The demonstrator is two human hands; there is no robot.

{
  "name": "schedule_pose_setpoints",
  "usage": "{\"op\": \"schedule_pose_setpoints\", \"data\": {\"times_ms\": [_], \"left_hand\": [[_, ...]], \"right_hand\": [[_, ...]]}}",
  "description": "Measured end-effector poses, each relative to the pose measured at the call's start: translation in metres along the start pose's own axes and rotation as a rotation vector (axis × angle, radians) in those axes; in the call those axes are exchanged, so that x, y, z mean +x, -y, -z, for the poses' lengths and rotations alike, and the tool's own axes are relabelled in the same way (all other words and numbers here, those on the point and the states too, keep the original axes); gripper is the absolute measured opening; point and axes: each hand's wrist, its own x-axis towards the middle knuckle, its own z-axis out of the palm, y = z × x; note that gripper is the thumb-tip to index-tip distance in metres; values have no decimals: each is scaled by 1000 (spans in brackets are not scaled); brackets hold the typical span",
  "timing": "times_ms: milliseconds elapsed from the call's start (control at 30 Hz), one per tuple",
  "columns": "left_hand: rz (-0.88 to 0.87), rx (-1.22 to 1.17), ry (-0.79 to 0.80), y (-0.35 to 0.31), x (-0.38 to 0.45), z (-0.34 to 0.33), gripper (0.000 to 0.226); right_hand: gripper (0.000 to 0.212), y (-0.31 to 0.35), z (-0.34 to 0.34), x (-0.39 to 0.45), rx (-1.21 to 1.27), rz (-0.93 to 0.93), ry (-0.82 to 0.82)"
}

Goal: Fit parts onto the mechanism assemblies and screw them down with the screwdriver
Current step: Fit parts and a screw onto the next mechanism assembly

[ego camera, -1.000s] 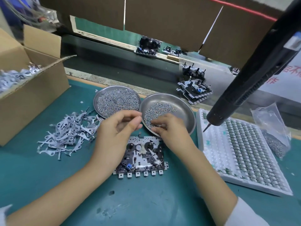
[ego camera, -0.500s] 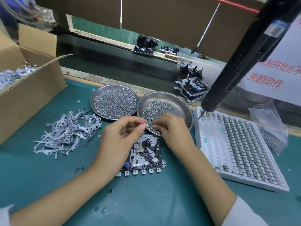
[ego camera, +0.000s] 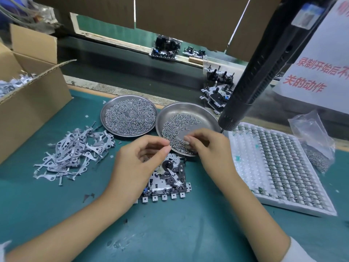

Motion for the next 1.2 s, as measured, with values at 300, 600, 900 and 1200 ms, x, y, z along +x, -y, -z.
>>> {"op": "schedule_pose_setpoints", "data": {"times_ms": [300, 600, 900, 1200], "left_hand": [[-106, -24, 76, -3, -9, -1, 18], [-175, -3, 159, -3, -12, -4, 23], [-133, -68, 217, -4, -10, -1, 24], [-154, -20, 261, -4, -9, 1, 22]], "right_hand": [[17, 17, 5, -44, 883, -286, 68], [11, 20, -7, -50, 1172, -406, 144], [8, 21, -3, -51, 1177, -405, 221], [10, 18, 2, -51, 1137, -431, 301]]}}
